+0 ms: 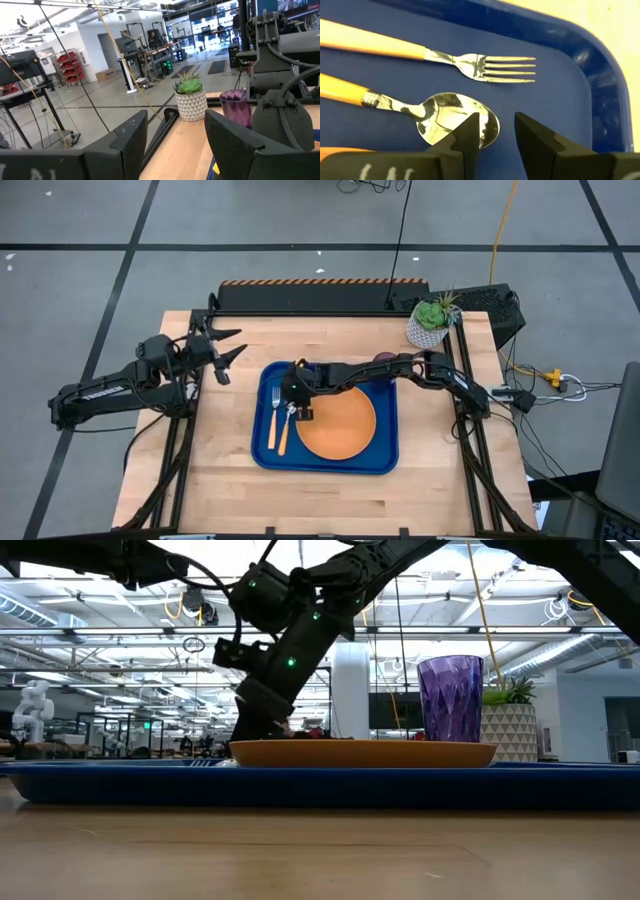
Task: Pick and place plate/cup/fork/spoon on tray
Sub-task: Adjust the yellow spoon on the blue serving tray
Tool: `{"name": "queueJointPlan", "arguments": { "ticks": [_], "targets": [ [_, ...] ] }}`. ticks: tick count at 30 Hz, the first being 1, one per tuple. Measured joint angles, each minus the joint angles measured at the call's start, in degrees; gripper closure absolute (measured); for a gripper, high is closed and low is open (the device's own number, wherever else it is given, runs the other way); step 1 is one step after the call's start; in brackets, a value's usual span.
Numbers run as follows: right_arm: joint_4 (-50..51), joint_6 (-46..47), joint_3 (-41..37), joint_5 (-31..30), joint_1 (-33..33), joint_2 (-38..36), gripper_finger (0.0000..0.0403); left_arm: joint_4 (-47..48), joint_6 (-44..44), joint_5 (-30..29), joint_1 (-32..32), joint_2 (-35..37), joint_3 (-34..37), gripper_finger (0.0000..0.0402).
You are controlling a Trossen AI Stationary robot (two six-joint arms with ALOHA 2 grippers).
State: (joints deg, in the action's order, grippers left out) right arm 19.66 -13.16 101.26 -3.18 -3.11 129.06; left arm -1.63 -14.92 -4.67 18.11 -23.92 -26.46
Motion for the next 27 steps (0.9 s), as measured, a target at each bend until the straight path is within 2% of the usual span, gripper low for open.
{"name": "queueJointPlan", "arguments": {
  "ticks": [27],
  "targets": [
    [-0.08, -1.00, -0.01, -1.46, -0.59, -0.09, 0.0289, -0.13, -0.04, 0.00, 0.02, 0.00, 0.00, 0.0202]
  ]
}}
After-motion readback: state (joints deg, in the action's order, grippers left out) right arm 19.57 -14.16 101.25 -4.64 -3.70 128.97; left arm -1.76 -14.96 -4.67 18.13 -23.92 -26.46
